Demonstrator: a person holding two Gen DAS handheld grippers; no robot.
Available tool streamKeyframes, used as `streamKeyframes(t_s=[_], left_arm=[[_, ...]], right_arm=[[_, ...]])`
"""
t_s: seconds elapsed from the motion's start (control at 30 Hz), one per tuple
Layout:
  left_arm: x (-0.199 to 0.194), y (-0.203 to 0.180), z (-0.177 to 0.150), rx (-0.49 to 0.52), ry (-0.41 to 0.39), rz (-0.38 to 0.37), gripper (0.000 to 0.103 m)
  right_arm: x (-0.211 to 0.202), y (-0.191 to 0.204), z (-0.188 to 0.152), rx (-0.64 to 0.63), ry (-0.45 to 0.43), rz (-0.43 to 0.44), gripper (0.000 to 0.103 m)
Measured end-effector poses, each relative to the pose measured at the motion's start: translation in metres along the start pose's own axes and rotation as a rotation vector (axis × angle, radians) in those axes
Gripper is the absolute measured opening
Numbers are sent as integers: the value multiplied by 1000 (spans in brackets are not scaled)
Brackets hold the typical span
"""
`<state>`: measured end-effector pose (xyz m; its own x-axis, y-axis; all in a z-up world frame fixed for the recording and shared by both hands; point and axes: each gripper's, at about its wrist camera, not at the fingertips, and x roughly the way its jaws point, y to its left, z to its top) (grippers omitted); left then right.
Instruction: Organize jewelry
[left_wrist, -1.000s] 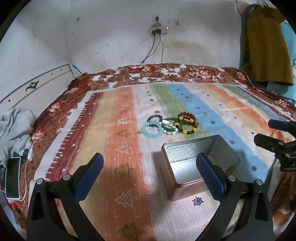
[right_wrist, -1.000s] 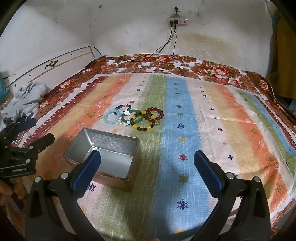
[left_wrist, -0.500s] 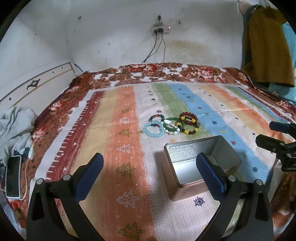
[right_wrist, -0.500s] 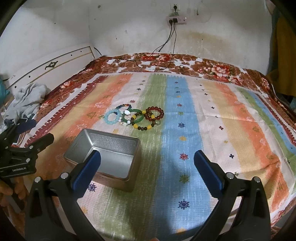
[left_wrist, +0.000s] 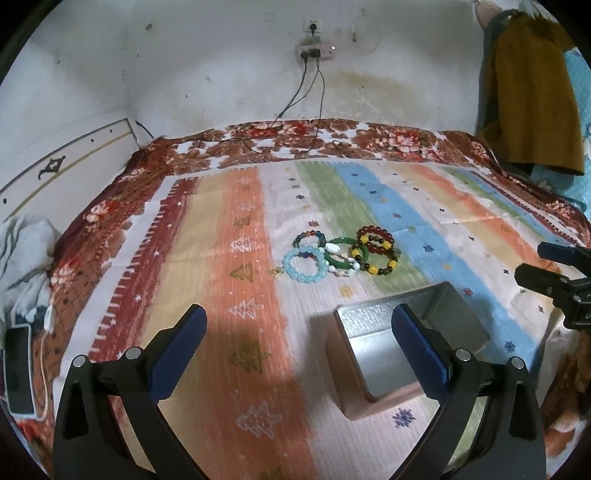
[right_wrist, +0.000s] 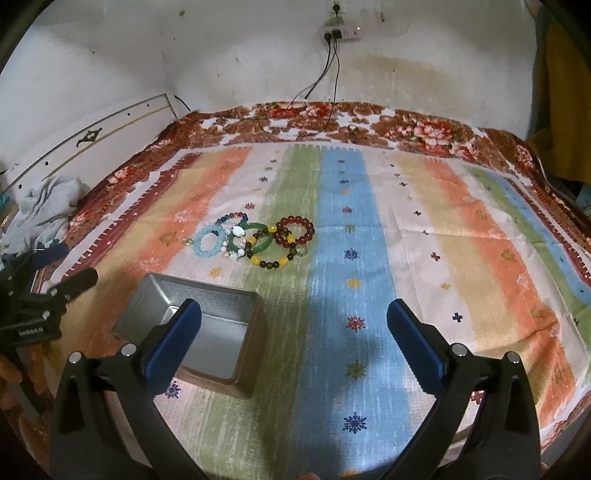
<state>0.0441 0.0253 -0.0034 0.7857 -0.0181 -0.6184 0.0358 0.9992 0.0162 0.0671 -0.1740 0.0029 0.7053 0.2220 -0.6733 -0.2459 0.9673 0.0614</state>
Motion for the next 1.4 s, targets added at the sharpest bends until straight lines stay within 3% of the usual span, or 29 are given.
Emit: streamKeyframes(t_s=[0.3, 0.77, 1.0, 1.4], left_arm=[[23, 6, 13, 11, 50, 29, 97], [62, 20, 35, 19, 105, -2, 98], [84, 38, 39, -22, 171, 16, 97], [129, 47, 41, 25, 274, -9, 97]], right_arm=[[12, -9, 18, 3, -2, -26, 99], [52, -22, 47, -34, 53, -50, 99], [90, -36, 60, -39, 141, -31, 99], [133, -41, 68, -55, 240, 22, 99]])
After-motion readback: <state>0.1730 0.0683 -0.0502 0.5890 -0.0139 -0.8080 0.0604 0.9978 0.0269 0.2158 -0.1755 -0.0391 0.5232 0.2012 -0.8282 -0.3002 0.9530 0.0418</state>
